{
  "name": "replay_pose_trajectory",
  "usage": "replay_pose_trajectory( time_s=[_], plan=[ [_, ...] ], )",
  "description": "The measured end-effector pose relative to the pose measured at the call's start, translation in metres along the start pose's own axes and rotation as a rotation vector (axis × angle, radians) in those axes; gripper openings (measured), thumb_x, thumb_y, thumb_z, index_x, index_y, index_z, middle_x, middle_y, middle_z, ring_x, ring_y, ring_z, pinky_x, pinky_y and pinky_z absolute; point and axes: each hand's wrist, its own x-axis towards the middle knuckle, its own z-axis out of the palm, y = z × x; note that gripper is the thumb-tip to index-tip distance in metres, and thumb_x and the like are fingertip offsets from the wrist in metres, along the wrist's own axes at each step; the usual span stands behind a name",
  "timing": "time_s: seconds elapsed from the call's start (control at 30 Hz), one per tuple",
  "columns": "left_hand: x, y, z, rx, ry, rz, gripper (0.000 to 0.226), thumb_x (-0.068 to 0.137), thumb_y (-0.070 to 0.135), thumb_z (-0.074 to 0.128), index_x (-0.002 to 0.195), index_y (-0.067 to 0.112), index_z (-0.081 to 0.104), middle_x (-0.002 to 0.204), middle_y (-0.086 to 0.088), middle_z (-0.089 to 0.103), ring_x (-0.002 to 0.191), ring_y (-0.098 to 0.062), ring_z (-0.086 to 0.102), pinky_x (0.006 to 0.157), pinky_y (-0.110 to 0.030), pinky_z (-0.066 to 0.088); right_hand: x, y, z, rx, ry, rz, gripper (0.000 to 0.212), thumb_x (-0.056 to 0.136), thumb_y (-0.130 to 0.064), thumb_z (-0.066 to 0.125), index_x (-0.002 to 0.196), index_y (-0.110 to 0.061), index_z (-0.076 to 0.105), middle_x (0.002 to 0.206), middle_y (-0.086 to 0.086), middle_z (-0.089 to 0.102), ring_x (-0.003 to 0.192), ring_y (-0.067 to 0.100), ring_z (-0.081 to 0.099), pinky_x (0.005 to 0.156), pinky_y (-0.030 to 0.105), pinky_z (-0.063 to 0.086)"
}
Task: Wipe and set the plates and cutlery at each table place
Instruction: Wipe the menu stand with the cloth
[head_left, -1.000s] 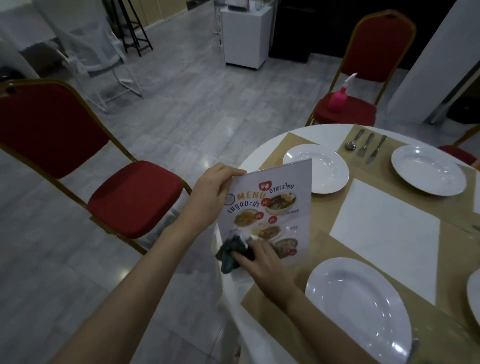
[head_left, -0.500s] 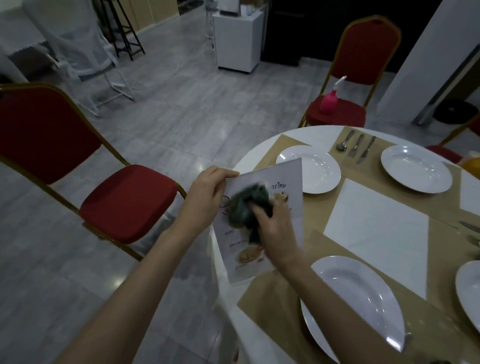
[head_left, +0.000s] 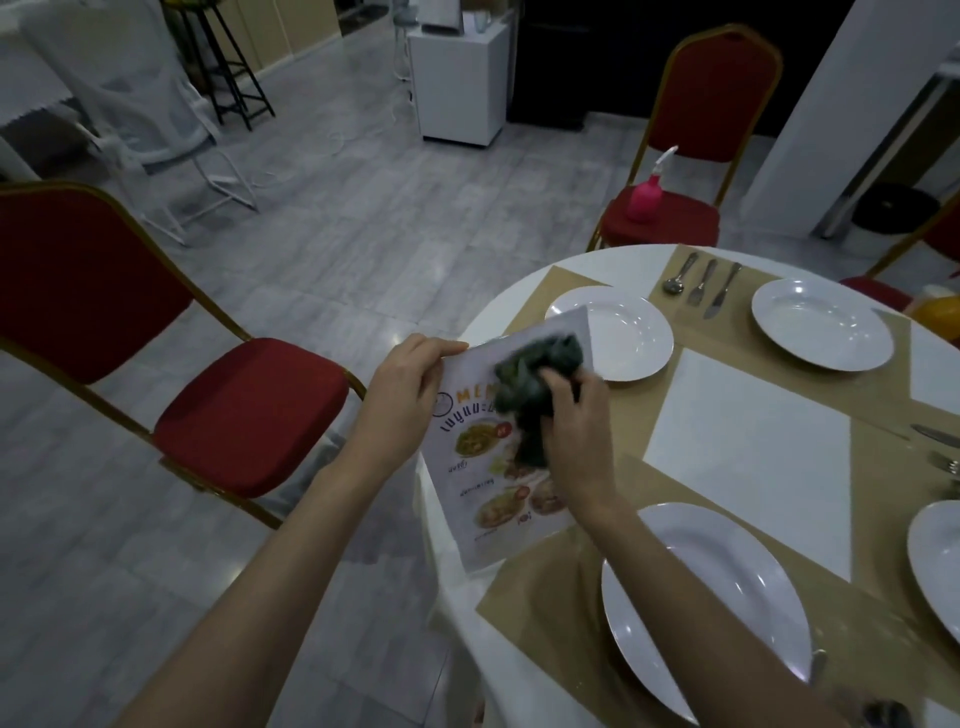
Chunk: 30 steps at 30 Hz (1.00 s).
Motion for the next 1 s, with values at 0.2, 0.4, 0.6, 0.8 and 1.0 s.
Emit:
replay_pose_trajectory(
  time_s=[0.2, 0.4, 0.6, 0.8, 1.0],
  plan=[
    [0.004, -0.005, 0.003, 0.025, 0.028, 0.031, 0.030, 0.096, -0.002, 0.045, 0.118, 0.005, 0.063, 0.094, 0.005, 0.049, 0.089, -0.013, 0.048, 0.074, -0.013, 0.035, -0.081, 0.030, 0.010, -0.129, -0.211, 0.089, 0.032, 0.090, -0.058, 0.044, 0.098, -0.029, 0.052, 0.102, -0.006, 0.057, 0.097, 0.010, 0.057, 0.088, 0.046, 0.053],
    [0.001, -0.005, 0.012, 0.118, 0.131, 0.080, 0.030, 0.091, -0.003, 0.053, 0.118, 0.002, 0.065, 0.092, -0.003, 0.049, 0.089, -0.019, 0.045, 0.077, -0.009, 0.034, -0.006, -0.015, -0.002, 0.061, 0.105, 0.028, 0.031, 0.092, -0.015, 0.048, 0.122, -0.008, 0.055, 0.114, 0.016, 0.051, 0.102, 0.022, 0.048, 0.087, 0.024, 0.043],
    [0.003, -0.008, 0.012, 0.179, 0.131, 0.048, 0.031, 0.093, 0.005, 0.049, 0.121, 0.003, 0.063, 0.093, -0.004, 0.047, 0.089, -0.017, 0.041, 0.072, -0.019, 0.035, -0.052, 0.000, 0.018, 0.137, -0.273, 0.028, 0.019, 0.097, -0.035, 0.050, 0.106, -0.020, 0.059, 0.098, -0.011, 0.057, 0.091, 0.007, 0.055, 0.091, 0.040, 0.052],
    [0.006, -0.006, 0.012, 0.169, 0.102, 0.059, 0.035, 0.090, -0.006, 0.054, 0.123, 0.003, 0.061, 0.092, -0.001, 0.041, 0.087, -0.016, 0.042, 0.071, -0.012, 0.032, -0.127, 0.024, 0.023, 0.229, -0.697, -0.039, 0.012, 0.085, -0.022, 0.063, 0.097, -0.020, 0.062, 0.098, 0.000, 0.063, 0.087, 0.016, 0.060, 0.078, 0.035, 0.055],
    [0.007, -0.006, 0.014, 0.148, 0.123, 0.040, 0.035, 0.089, -0.006, 0.053, 0.122, 0.004, 0.062, 0.091, -0.003, 0.042, 0.085, -0.020, 0.045, 0.072, -0.019, 0.038, -0.038, 0.031, 0.001, 0.156, -0.031, 0.127, 0.029, 0.088, -0.016, 0.048, 0.114, -0.007, 0.058, 0.114, 0.013, 0.052, 0.101, 0.020, 0.050, 0.088, 0.027, 0.047]
  ],
)
